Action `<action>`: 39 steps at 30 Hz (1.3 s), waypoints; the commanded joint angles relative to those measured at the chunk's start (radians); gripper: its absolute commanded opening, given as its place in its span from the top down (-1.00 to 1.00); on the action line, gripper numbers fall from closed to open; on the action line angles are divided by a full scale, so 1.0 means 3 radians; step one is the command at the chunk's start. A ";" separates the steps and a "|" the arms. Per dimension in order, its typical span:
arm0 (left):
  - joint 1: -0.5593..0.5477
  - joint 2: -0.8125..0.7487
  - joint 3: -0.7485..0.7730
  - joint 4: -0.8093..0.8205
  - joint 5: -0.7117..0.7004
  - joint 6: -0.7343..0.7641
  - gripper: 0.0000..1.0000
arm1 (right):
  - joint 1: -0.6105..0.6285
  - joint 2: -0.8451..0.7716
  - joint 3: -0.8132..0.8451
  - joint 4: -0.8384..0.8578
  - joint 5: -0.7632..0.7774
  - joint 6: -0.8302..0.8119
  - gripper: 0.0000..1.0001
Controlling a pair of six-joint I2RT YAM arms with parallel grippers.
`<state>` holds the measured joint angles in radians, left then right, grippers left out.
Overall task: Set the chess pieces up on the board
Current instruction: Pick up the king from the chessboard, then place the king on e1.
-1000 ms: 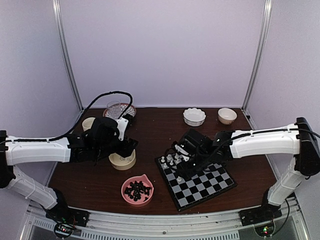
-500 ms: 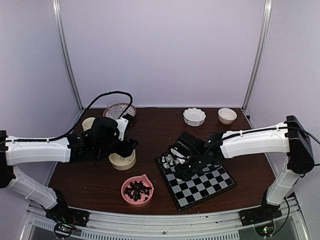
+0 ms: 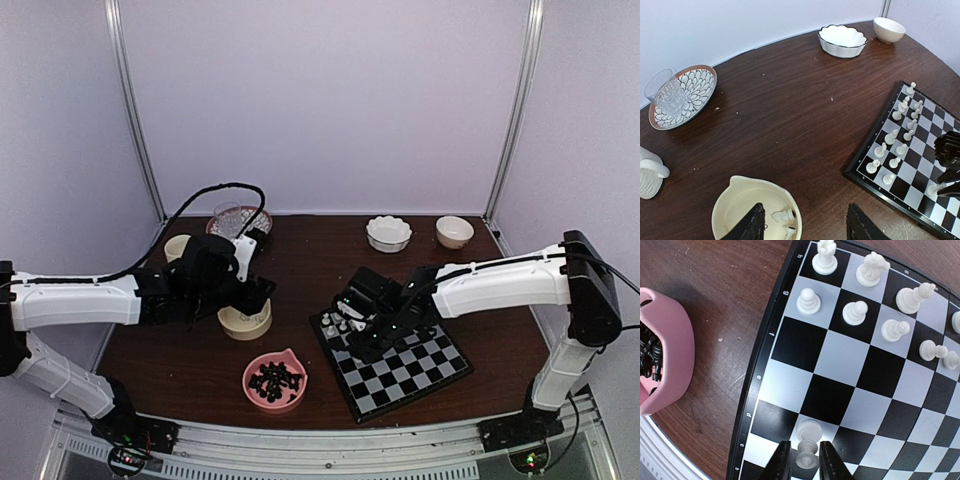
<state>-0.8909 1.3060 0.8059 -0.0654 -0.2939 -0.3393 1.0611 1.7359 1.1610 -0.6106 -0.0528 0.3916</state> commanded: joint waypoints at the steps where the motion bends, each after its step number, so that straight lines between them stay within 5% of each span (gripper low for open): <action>1: 0.0016 -0.0112 -0.0011 0.0052 -0.0056 0.0011 -0.10 | 0.0027 0.0027 0.0098 -0.0038 0.0040 -0.0007 0.58; 12: 0.0018 -0.0127 -0.0020 0.0051 -0.0068 0.0011 -0.11 | 0.0030 -0.0153 0.0160 -0.0156 0.0196 -0.0040 0.80; 24: 0.0019 -0.0155 -0.0036 0.0065 -0.0053 0.0001 -0.11 | -0.0159 -0.0361 0.0600 -0.0556 0.0602 -0.0229 0.81; 39: 0.0019 -0.0163 -0.0039 0.0044 -0.0126 -0.0018 -0.11 | -0.0718 -0.0036 0.0959 -0.0446 0.0376 -0.0358 0.81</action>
<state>-0.8909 1.2823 0.8059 -0.0765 -0.3080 -0.3393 0.8734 1.6695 1.4132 -0.7563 0.0803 0.3031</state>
